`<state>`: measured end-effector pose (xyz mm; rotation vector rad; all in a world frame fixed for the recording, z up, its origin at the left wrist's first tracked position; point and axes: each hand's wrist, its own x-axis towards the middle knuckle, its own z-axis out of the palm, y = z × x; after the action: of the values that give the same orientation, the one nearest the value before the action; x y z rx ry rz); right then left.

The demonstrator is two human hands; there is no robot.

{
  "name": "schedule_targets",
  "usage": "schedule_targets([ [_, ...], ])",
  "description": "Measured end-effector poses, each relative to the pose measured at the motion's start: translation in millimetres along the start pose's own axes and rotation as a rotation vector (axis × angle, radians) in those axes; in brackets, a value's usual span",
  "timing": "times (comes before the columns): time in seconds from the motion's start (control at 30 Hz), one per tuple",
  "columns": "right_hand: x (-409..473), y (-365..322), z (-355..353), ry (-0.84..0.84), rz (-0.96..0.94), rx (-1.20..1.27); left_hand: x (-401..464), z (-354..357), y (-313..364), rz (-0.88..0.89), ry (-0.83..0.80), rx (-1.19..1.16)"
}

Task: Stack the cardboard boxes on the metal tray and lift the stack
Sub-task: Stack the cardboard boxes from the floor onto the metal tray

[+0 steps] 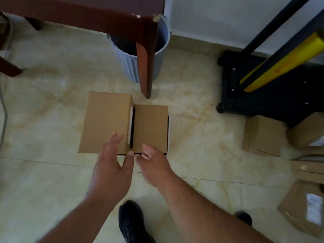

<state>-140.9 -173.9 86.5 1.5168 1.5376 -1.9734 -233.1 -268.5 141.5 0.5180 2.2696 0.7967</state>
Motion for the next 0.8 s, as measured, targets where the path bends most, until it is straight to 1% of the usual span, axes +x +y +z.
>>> schedule_targets([
  [0.07, -1, 14, -17, 0.057, 0.032, 0.052, -9, 21, 12, -0.044, -0.049, -0.072],
  [0.13, -5, 27, -44, 0.091, 0.019, 0.058, -17, 43, 24, -0.093, -0.105, -0.128],
  [0.3, -23, 62, -126, 0.272, 0.055, -0.01, -34, 98, 55, -0.193, -0.244, -0.111],
  [0.37, -32, 75, -161, 0.313, 0.084, -0.044, -41, 120, 70, -0.219, -0.287, -0.102],
  [0.43, -42, 88, -194, 0.355, 0.151, -0.026, -46, 143, 85, -0.254, -0.32, -0.11],
  [0.53, -57, 110, -245, 0.399, 0.137, 0.023, -54, 179, 109, -0.312, -0.365, -0.127],
  [0.67, -74, 140, -306, 0.469, 0.174, 0.101, -61, 229, 143, -0.328, -0.419, -0.136],
  [0.8, -85, 169, -358, 0.524, 0.189, 0.161, -66, 279, 174, -0.284, -0.449, -0.104],
])
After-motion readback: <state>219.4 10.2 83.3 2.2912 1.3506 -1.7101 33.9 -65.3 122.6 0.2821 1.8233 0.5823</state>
